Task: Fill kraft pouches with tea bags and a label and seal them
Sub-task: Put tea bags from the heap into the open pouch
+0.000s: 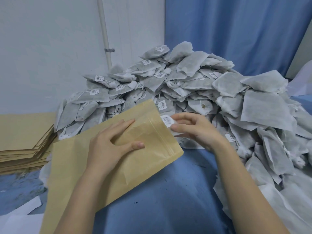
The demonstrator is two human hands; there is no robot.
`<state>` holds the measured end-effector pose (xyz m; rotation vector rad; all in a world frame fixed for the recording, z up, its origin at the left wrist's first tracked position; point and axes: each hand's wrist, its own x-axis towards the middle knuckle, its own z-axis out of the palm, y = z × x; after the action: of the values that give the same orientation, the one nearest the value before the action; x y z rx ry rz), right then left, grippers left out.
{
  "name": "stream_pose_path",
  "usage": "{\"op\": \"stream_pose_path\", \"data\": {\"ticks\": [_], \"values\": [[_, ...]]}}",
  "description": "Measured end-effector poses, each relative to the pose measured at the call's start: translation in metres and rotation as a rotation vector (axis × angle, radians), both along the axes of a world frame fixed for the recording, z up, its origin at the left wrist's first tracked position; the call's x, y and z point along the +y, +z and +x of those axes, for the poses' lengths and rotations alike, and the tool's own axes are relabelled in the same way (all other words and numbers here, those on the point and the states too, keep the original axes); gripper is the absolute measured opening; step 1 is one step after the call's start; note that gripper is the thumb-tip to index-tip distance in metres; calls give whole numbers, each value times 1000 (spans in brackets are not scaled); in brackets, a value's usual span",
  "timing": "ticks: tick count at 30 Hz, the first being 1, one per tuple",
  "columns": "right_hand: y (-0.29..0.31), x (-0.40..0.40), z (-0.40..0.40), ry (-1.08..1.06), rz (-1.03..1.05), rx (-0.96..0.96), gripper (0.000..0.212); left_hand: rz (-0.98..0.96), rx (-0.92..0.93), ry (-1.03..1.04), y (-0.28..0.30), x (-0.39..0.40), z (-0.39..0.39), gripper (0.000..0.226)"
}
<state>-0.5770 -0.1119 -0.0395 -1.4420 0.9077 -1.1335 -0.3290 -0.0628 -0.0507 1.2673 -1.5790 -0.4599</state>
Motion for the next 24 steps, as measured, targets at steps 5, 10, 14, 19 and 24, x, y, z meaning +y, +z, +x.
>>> {"op": "stream_pose_path", "data": {"ticks": [5, 10, 14, 19, 24], "values": [[-5, 1, 31, 26, -86, 362, 18, -29, -48, -34, -1, 1, -11, 63], [-14, 3, 24, 340, -9, 449, 26, -41, -156, -53, -5, -1, -15, 59], [-22, -7, 18, 163, 53, 120, 24, -27, -170, -40, -6, -2, -11, 61], [-54, -29, -16, -634, -99, 1033, 45, -22, -122, -36, -7, -4, -7, 62], [-67, -31, -12, -609, -98, 1313, 61, -24, -118, -37, -7, -3, -7, 63]]}}
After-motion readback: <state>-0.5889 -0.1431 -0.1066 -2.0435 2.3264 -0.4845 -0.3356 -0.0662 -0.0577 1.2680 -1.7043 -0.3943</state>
